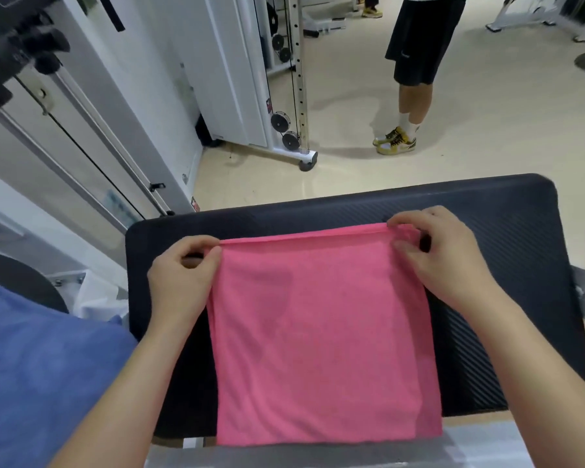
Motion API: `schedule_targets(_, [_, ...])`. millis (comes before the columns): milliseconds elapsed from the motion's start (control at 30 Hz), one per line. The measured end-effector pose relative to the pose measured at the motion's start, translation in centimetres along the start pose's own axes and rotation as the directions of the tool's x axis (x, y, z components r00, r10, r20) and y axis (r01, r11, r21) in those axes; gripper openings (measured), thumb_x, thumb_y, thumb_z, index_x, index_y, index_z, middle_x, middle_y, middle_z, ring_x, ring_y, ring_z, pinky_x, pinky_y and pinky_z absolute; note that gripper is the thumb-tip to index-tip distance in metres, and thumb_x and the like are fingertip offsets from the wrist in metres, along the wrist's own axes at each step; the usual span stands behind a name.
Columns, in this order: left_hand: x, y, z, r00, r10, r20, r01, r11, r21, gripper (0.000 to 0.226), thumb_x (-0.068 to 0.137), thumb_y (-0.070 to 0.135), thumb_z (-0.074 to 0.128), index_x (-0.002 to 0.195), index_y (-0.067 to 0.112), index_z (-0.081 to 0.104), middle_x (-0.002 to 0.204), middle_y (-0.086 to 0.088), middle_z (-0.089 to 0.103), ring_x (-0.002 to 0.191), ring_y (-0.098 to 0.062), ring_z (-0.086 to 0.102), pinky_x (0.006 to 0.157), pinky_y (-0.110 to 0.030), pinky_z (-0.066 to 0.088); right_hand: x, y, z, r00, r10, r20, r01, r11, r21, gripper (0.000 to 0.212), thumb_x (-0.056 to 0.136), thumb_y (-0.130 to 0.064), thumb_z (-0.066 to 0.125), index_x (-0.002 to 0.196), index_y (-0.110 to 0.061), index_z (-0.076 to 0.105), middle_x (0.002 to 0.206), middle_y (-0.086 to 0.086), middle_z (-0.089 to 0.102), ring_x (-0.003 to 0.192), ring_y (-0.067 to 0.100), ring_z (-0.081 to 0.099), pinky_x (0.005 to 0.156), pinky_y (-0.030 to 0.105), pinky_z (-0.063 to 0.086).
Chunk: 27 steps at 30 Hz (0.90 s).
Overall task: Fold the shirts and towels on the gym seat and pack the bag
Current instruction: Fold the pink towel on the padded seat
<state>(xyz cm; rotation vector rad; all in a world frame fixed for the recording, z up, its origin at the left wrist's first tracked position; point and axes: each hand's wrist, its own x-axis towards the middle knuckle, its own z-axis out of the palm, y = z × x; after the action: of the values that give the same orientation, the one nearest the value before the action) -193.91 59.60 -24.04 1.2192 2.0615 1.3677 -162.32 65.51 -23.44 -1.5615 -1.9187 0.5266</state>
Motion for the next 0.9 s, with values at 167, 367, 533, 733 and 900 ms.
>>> schedule_targets(167, [0.5,-0.5,0.4,1.000,-0.004,-0.021,0.003,0.999,-0.036,0.025,0.084,0.015,0.071,0.088,0.040,0.070,0.076,0.012,0.064,0.063,0.004,0.053,0.068,-0.013,0.045,0.0,0.1,-0.2,0.987,-0.160,0.019,0.161,0.963,-0.216,0.038,0.082,-0.005,0.070,0.112,-0.026,0.069,0.103,-0.005,0.048,0.100,0.016,0.044,0.070,0.034,0.040])
schedule_targets(367, [0.4,-0.6,0.4,0.999,-0.036,-0.009,0.035,0.991,-0.126,0.021,0.084,0.012,0.072,0.093,0.031,0.073,0.077,0.012,0.066,0.061,0.006,0.053,0.063,-0.006,0.044,1.1,-0.1,-0.3,0.975,-0.182,0.129,0.208,0.953,-0.221,0.024,0.083,-0.016,0.072,0.105,-0.025,0.072,0.100,-0.006,0.050,0.098,0.016,0.041,0.070,0.034,0.039])
schedule_targets(533, [0.3,-1.0,0.4,0.999,-0.037,-0.003,0.036,0.987,-0.158,0.025,0.084,0.011,0.073,0.089,0.035,0.072,0.078,0.011,0.067,0.063,0.004,0.053,0.063,-0.007,0.045,2.0,-1.0,-1.1,0.957,-0.194,0.215,0.238,0.950,-0.202,0.012,0.086,-0.016,0.066,0.092,-0.027,0.067,0.090,-0.012,0.061,0.090,0.015,0.052,0.075,0.037,0.046])
schedule_targets(733, [0.3,-1.3,0.5,0.999,-0.042,-0.032,0.036,0.983,-0.179,0.025,0.085,0.013,0.072,0.088,0.038,0.071,0.085,0.013,0.072,0.075,-0.002,0.061,0.071,-0.013,0.047,2.2,-1.2,-1.0,0.974,-0.169,0.154,0.214,0.911,-0.353,0.011,0.093,-0.030,0.058,0.098,-0.023,0.065,0.081,-0.008,0.065,0.079,0.020,0.057,0.062,0.031,0.032])
schedule_targets(900, [0.4,-1.4,0.6,0.999,-0.027,-0.036,0.020,0.984,-0.176,0.025,0.084,0.015,0.073,0.087,0.040,0.071,0.084,0.014,0.072,0.075,-0.003,0.062,0.071,-0.013,0.047,3.0,-0.7,-1.0,0.992,-0.016,0.123,0.053,0.949,-0.309,0.025,0.086,-0.047,0.065,0.084,-0.022,0.063,0.070,-0.013,0.056,0.074,0.015,0.055,0.062,0.031,0.039])
